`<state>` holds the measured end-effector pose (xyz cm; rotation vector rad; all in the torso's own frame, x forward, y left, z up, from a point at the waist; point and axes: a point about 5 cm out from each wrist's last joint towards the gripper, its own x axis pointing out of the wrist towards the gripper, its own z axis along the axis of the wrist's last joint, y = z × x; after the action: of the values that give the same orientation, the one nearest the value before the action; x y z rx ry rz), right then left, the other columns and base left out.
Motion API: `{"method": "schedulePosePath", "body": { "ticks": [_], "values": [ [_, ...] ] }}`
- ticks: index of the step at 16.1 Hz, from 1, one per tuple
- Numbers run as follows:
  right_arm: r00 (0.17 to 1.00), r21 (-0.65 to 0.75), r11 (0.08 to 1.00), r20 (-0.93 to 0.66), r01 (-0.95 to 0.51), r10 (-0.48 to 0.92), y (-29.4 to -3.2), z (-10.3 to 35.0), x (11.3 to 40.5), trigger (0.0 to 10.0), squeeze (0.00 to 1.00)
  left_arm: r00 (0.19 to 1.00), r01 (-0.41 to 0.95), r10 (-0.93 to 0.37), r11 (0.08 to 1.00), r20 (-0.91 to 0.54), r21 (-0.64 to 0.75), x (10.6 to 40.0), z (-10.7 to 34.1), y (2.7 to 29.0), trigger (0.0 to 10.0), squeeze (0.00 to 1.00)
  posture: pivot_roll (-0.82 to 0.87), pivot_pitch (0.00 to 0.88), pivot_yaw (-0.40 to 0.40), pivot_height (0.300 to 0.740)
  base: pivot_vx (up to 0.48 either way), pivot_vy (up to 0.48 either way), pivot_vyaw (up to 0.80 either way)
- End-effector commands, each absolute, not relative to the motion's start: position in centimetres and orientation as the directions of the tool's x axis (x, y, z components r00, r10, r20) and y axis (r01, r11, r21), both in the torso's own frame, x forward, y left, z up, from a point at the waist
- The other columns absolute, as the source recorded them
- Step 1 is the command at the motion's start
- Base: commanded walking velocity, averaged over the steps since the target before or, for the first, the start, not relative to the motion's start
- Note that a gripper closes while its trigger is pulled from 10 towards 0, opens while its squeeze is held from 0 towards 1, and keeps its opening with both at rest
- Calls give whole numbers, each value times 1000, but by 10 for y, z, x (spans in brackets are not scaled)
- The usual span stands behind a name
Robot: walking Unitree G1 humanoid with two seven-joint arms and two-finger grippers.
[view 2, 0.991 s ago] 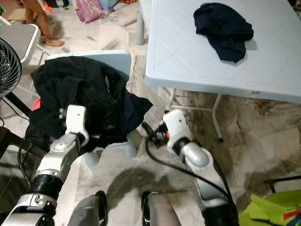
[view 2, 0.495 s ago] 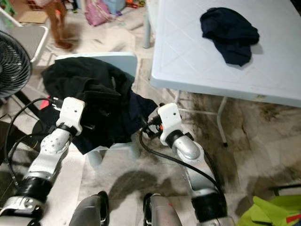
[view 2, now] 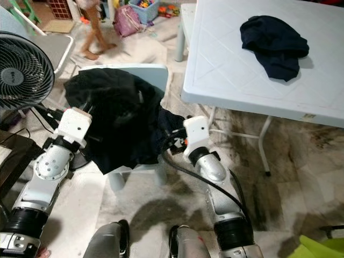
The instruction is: Hang hanger
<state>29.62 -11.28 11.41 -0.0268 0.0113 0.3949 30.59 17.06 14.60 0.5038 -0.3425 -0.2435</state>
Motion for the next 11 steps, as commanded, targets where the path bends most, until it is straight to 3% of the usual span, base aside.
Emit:
{"method": "schedulePosePath", "body": {
  "ticks": [1, 6, 11],
  "values": [
    [942, -20, 942, -6, -336, 336, -119, 112, 301, 10000, 0, 875, 131, -354, 830, 331, 541, 310, 164, 166, 0, 0, 49, 106, -5, 740, 0, 0, 0],
    [949, -10, 949, 8, -315, 315, -116, 110, 304, 10000, 0, 854, 206, -420, 814, 306, 544, 311, 163, 155, 0, 0, 52, 106, -2, 740, 0, 0, 0],
    [949, -7, 949, 20, -315, 316, -116, 112, 309, 10000, 0, 889, 227, -375, 859, 263, 459, 309, 151, 158, 0, 0, 56, 105, -13, 740, 0, 0, 0]
  ]
}}
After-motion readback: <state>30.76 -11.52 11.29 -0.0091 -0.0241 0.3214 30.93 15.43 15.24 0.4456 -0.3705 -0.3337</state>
